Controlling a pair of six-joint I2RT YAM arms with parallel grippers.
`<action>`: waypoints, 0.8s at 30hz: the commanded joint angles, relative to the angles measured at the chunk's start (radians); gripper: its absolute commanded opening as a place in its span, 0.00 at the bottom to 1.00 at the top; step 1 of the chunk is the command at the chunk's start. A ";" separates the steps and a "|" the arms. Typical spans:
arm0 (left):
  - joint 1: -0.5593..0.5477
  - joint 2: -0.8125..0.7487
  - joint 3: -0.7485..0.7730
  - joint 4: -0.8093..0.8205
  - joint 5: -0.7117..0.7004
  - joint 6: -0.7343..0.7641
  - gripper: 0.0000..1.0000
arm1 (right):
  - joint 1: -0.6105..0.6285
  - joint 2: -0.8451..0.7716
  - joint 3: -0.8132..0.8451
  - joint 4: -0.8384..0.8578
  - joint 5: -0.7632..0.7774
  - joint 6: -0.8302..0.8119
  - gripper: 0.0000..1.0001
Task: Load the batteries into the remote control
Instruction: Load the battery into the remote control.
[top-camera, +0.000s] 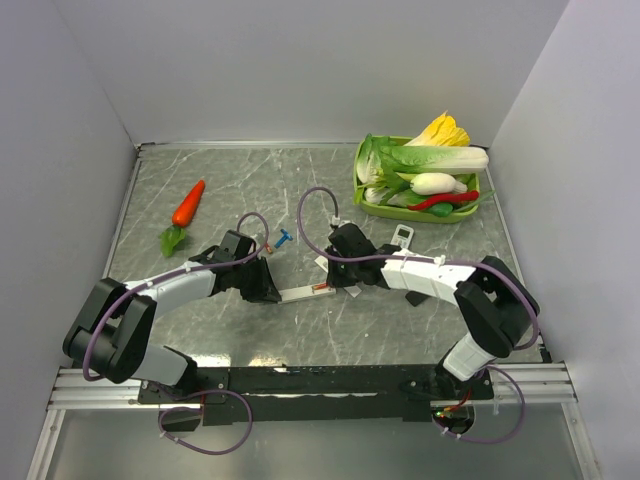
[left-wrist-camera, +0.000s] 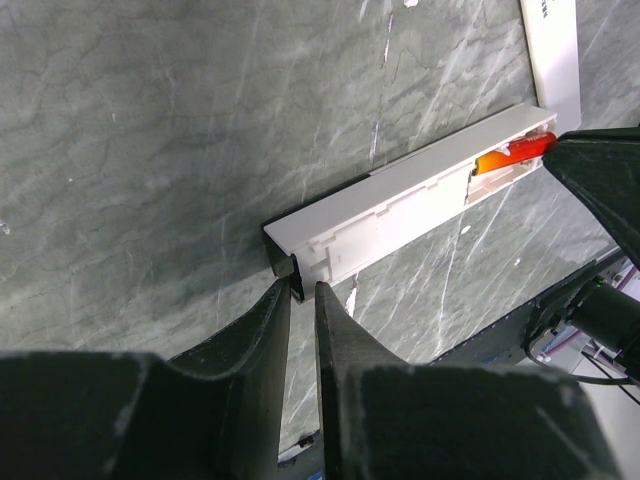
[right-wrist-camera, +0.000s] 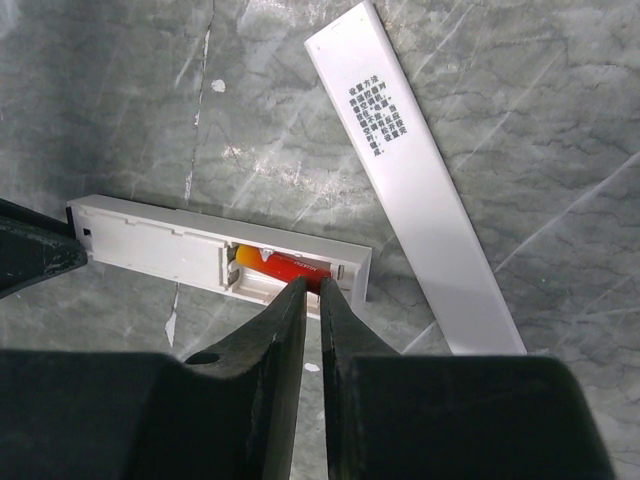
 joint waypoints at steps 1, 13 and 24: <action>-0.005 -0.005 0.010 0.015 -0.002 0.007 0.20 | -0.006 0.035 0.043 0.008 -0.026 -0.001 0.17; -0.005 -0.002 0.014 0.013 -0.002 0.010 0.20 | 0.005 0.081 0.072 0.009 -0.058 -0.012 0.14; -0.005 -0.002 0.016 0.006 0.001 0.016 0.18 | 0.014 0.121 0.098 0.000 0.000 -0.058 0.12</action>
